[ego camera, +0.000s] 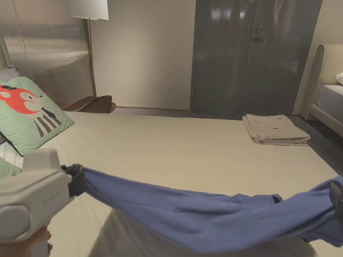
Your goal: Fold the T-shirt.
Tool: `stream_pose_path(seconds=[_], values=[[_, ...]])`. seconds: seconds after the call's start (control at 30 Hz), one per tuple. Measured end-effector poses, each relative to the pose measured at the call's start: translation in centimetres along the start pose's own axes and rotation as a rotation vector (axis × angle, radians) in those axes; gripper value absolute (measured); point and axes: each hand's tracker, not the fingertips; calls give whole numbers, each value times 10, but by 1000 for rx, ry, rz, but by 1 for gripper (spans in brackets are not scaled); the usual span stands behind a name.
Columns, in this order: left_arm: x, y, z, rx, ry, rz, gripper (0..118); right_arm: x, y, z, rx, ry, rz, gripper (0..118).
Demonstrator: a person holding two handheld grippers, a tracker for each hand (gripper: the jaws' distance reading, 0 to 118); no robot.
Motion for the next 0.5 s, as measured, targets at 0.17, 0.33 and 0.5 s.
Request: stream_pose_path(seconds=[0.17,0.33,0.5], values=[[-24,-64,45,-121,28,19,4,-9,-48,67,-144,29,27,1],[-43,-120,82,-264,65,36,4,-12,-101,115,-280,5,35,1],[-72,-170,94,-411,85,64,4,-14,-142,144,-450,6,65,1]])
